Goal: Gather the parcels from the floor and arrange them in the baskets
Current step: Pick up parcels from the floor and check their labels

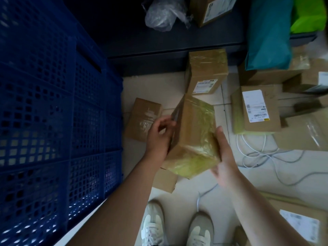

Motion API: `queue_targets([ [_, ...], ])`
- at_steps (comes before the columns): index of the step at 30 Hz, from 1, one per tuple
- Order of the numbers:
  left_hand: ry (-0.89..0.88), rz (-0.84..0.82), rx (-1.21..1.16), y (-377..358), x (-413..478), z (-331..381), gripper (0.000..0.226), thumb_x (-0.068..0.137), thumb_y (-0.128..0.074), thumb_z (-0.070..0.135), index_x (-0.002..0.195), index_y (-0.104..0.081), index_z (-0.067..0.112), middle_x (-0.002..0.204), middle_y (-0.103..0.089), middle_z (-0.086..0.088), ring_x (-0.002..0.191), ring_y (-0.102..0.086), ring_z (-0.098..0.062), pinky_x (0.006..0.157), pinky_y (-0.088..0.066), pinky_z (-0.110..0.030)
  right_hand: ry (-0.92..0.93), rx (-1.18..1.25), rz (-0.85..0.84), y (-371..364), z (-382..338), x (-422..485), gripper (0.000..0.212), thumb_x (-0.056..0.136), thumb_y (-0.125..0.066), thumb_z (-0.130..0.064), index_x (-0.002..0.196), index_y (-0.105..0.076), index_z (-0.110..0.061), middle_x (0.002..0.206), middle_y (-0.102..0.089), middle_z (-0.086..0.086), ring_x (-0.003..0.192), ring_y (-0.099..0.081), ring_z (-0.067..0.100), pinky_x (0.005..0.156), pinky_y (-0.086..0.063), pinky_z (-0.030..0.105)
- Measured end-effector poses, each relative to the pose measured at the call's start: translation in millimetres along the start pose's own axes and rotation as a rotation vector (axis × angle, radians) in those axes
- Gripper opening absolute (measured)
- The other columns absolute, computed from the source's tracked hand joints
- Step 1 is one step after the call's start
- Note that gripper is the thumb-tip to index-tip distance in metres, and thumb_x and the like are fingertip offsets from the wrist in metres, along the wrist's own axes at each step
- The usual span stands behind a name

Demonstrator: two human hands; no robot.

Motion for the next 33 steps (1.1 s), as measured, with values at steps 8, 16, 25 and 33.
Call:
queue_targets([
  [8,0.154,-0.094,0.163,-35.3,11.7,-15.8,0.106,0.062,-0.081,0.062,0.149,-0.028,0.032,0.132,-0.062,0.002,0.11,-0.065,-0.015,0.098,-0.052,-0.039,0.208,-0.085,0.381,40.3,5.3,15.4,0.03,0.102,-0.044,-0.007,0.121,-0.063,-0.021,0.101,-0.075,-0.005,0.085,-0.069,0.008,0.077,-0.057,0.027],
  [16,0.005,-0.214,0.134,-107.4,32.2,-57.4,0.06,0.097,-0.056,0.018,0.151,-0.032,0.026,0.143,-0.051,0.0,0.121,-0.057,-0.017,0.102,-0.049,-0.038,0.347,-0.466,0.47,69.5,-11.1,61.6,0.033,0.101,-0.05,-0.029,0.133,-0.056,-0.02,0.115,-0.065,-0.006,0.107,-0.062,0.015,0.076,-0.049,0.016],
  [25,0.103,-0.282,0.206,-117.2,56.9,-127.3,0.07,0.09,-0.054,0.015,0.154,-0.026,0.024,0.158,-0.03,0.002,0.139,-0.039,-0.018,0.115,-0.034,-0.035,0.271,-0.635,0.473,114.4,37.0,111.0,0.045,0.098,-0.04,-0.005,0.135,-0.054,-0.026,0.117,-0.062,-0.004,0.111,-0.059,0.018,0.085,-0.043,0.026],
  [33,-0.054,0.559,0.245,-18.5,56.1,-114.4,0.035,0.087,-0.045,0.019,0.106,-0.066,-0.001,0.119,-0.059,-0.024,0.105,-0.054,-0.029,0.088,-0.037,-0.026,0.467,-0.904,0.605,56.0,63.9,72.3,0.036,0.085,-0.058,-0.006,0.121,-0.056,-0.006,0.117,-0.048,0.017,0.108,-0.044,0.032,0.085,-0.027,0.023],
])
Point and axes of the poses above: each hand's wrist, its own x-axis towards the middle knuckle, its own y-axis out of the back of the hand, z = x × y, the point moved 1 cm from there along x, towards the middle knuckle
